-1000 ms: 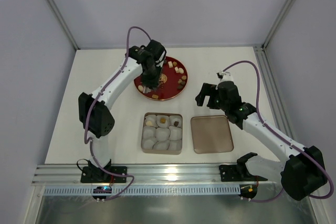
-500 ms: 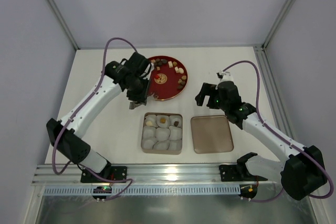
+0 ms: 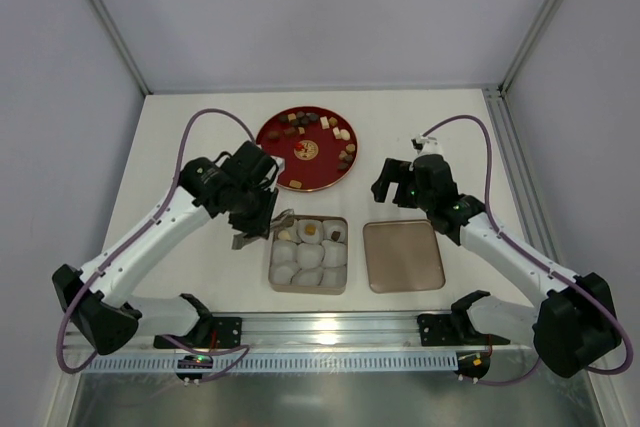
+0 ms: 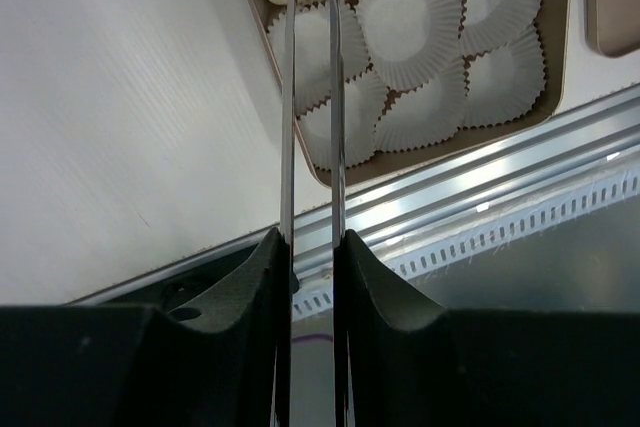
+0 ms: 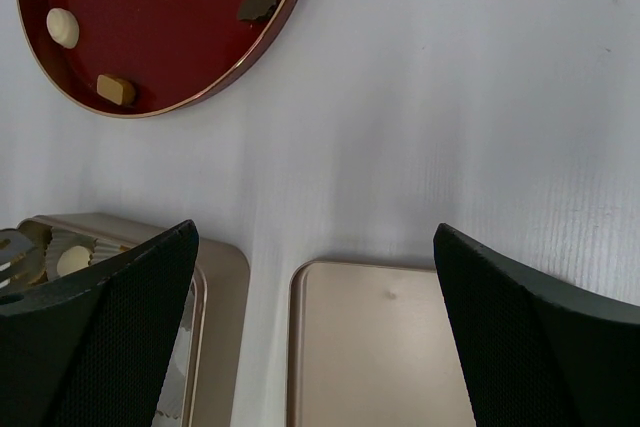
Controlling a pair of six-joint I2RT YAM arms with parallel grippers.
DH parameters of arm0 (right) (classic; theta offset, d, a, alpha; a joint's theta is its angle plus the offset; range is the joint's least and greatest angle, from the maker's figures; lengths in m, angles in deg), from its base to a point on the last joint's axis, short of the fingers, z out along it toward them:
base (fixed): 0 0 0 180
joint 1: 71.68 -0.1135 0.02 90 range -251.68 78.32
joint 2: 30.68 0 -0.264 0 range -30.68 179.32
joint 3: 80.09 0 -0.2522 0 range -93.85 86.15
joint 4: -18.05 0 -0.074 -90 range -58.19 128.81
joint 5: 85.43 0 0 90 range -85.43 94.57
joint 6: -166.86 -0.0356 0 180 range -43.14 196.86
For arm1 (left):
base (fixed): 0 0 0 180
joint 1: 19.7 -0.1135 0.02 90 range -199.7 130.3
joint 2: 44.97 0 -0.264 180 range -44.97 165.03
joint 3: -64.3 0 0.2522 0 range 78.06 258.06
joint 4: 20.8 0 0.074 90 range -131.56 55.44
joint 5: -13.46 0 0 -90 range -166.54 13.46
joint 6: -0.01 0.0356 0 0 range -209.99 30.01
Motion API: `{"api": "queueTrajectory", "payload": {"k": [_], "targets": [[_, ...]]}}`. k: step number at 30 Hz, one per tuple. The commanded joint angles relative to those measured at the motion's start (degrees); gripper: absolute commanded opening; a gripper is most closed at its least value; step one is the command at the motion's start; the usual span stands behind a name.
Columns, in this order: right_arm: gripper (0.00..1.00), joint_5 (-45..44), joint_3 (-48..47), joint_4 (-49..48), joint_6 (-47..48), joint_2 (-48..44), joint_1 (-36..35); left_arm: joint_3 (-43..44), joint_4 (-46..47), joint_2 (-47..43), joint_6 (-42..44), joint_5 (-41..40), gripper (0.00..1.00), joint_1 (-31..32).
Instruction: Pack the chocolate
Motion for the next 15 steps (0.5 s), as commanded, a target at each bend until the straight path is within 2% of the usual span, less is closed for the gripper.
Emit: {"api": "queueTrajectory", "payload": {"k": [1,15], "targets": [[1.0,-1.3,-1.5,-1.8,-0.2,0.7,-0.4,-2.0,0.0,-3.6,-2.7,0.9,0.27,1.8],[1.0,-1.8,-2.5,-2.1,0.0,2.5,-0.6,-9.3,-1.6,-10.5,-5.1,1.4,0.28,4.5]]}}
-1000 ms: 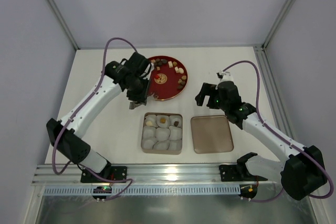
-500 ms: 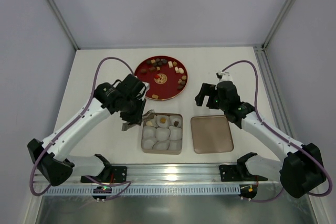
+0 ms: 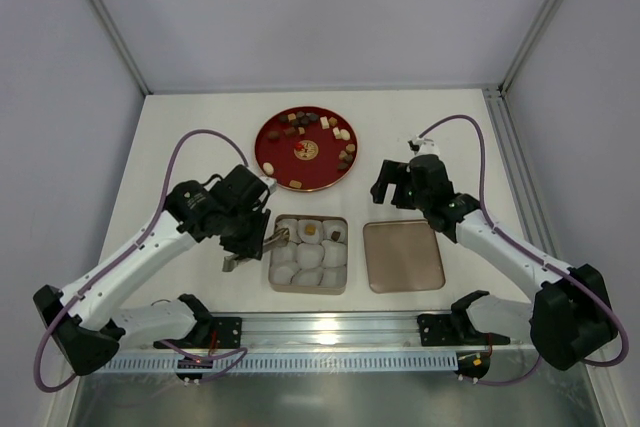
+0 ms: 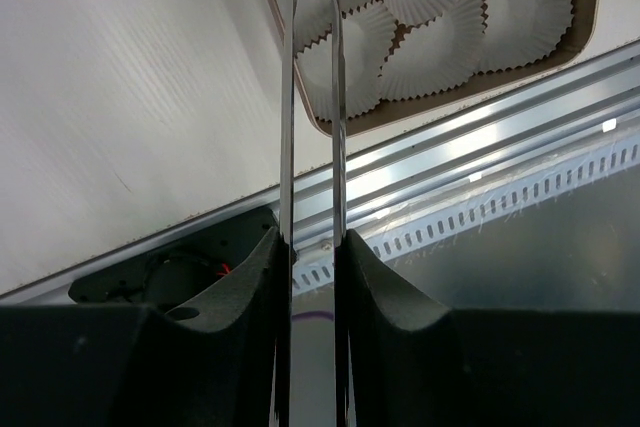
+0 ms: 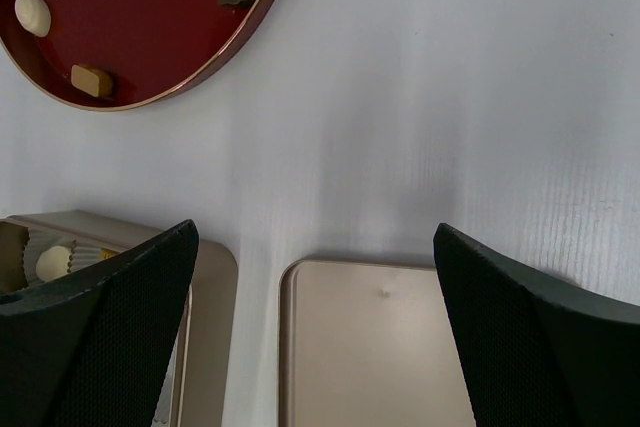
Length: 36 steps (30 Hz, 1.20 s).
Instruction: Pack the chocolate
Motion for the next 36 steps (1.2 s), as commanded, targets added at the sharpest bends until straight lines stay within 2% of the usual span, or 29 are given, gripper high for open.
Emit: {"api": "queueTrajectory", "payload": {"k": [1,14,21,29,36], "targets": [[1.0,-1.2,-2.4,-2.1,0.0,0.3,-0.4,-1.7,-0.4,-1.9,-1.0,1.3,0.28,0.7],[1.0,-1.4,-2.2,-2.2,-0.1,0.8,-0.5,-2.9,0.7,-1.0,-0.5,1.6,0.36,1.1],[1.0,-1.4,-2.1,-2.2,-0.1,0.7,-0.4,-1.7,-0.2,-1.1,-0.5,1.0,0.37,1.2],[1.0,-0.9,-2.8,-2.2,0.1,0.7,-0.5,8.3,-1.6,-0.1,-0.4,0.9,0.38,1.1],[1.0,0.3,-3.4,-2.2,0.5,0.8,-0.5,18.7,1.2,7.7,-0.1,-5.7,0.4,-1.0]]}}
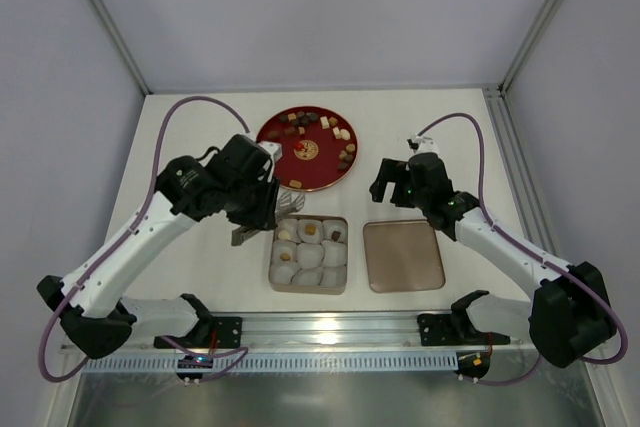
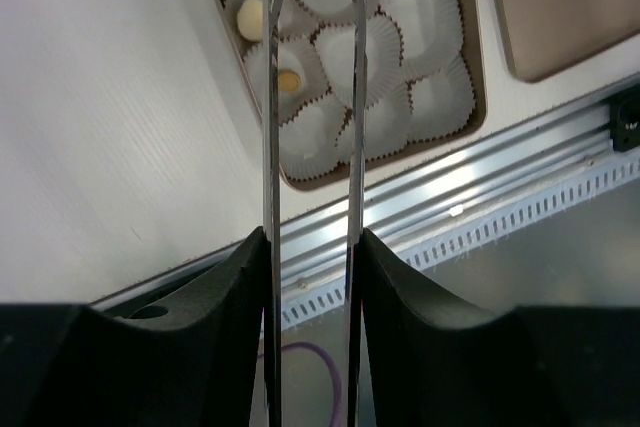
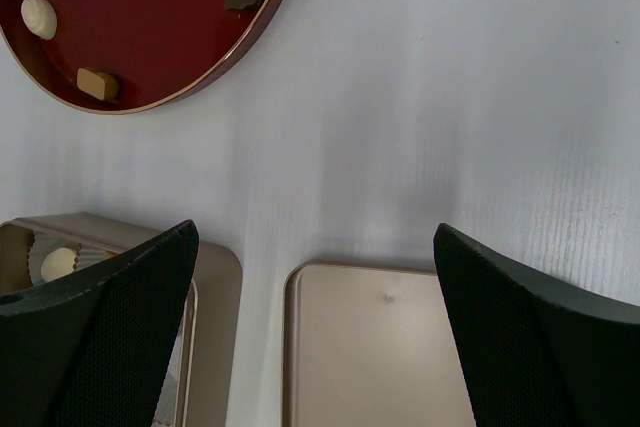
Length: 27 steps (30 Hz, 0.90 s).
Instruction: Pack the chocolate
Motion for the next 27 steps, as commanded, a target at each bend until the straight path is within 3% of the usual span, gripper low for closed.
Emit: {"api": "queueTrajectory", "payload": {"k": [1,8,14,27], "targets": [[1.0,0.2,-2.7,-2.1,0.5,-0.1,-0.4,6.1,3.5,5.0,0.6,-3.7,0.4,-1.8],[1.0,1.0,-2.8,-1.2,1.1,-0.8,-0.4,21.5,8.4,24.0,5.1,-6.6,0.42,-12.1],[1.0,0.4,-3.2,0.2,1.6,-2.6,-0.4,34.7,7.9,40.3,7.4,-5.0,0.4,-15.9],[1.0,0.1,-2.9,1.8,1.9,-4.5,-0.4,42.0,9.4,52.1,7.5,-0.7,0.4,-18.8]]}}
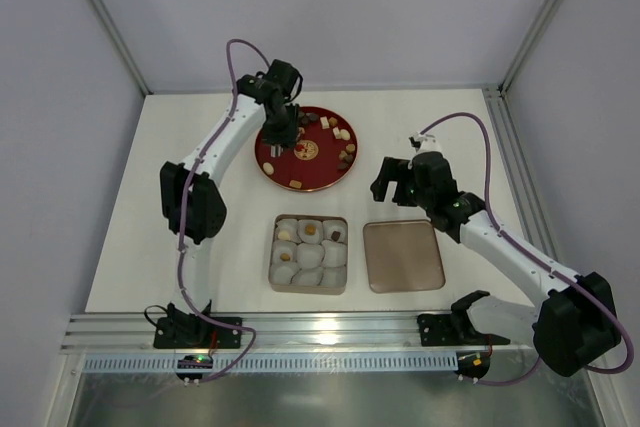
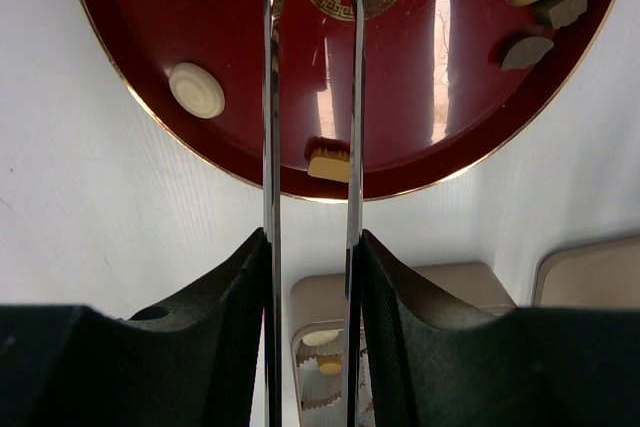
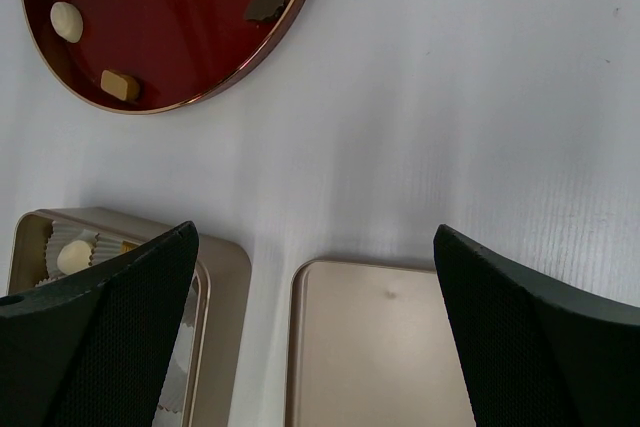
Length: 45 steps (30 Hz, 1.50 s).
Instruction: Pack the chocolate
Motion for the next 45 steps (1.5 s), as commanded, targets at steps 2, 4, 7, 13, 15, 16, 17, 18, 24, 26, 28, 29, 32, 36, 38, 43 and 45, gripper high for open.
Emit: {"api": "queueTrajectory", "payload": {"k": [2,4,7,13,15,16,17,18,24,26,28,29,32,36,38,43,45], "targets": [[1.0,-0.6,-1.7,0.0,0.6,-1.7,-0.3,2.6,1.2,0.4,0.9,1.6,0.4,-0.2],[1.0,-0.6,-1.5,0.0,0.5,-1.7,-0.3,2.4,1.3,0.9,0.8,1.5,0.4,-0.1],[1.0,-0.6,-1.3,-0.3,0.5,-1.7,-0.3,2.4,1.4,1.3,0.7,1.2,0.4,-0.2],[1.0,-0.7,-1.3,-0.3,0.8,-1.6,-0.3,2.6,1.6,2.1,0.2,1.6,0.4,-0.1],[1.0,-0.9,-1.0,-0.4,0.8,-1.6,-0.2,2.7,1.5,2.7,0.1,1.8,0.4,-0.2],[1.0,-0.9,-1.0,-0.3,0.8,-1.6,-0.3,2.7,1.5,2.8,0.0,1.8,0.4,-0.2],[1.0,-1.0,-1.0,-0.4,0.8,-1.7,-0.3,2.7,1.5,2.9,0.0,1.8,0.4,-0.2],[1.0,-0.9,-0.9,-0.4,0.8,-1.7,-0.3,2.8,1.5,3.0,0.0,1.8,0.4,-0.2],[1.0,-0.7,-1.1,-0.4,0.9,-1.5,-0.3,3.5,1.2,3.8,0.1,1.5,0.4,-0.1],[1.0,-0.9,-1.2,-0.2,1.0,-1.6,-0.3,4.2,1.1,4.2,0.2,1.6,0.4,-0.2],[1.0,-1.0,-1.2,0.0,1.2,-1.6,-0.4,5.0,0.6,4.9,0.0,1.8,0.4,-0.2],[1.0,-1.1,-1.1,0.0,1.3,-1.7,-0.3,5.7,0.4,5.0,0.0,1.8,0.39,-0.2],[1.0,-1.2,-1.1,0.0,1.3,-1.7,-0.3,6.3,-0.2,5.6,0.2,1.4,0.4,-0.1],[1.0,-1.2,-1.1,0.1,1.3,-1.7,-0.3,6.7,-0.3,5.7,0.4,1.4,0.39,-0.2],[1.0,-1.1,-1.0,0.1,1.3,-1.8,-0.3,7.2,-0.5,6.0,0.8,1.4,0.39,-0.2],[1.0,-1.4,-0.8,0.3,1.3,-2.0,-0.3,10.4,-3.0,8.0,0.9,1.9,0.39,-0.2],[1.0,-1.2,-0.8,0.2,1.2,-2.0,-0.3,10.6,-3.2,8.2,1.1,1.8,0.39,-0.2]]}}
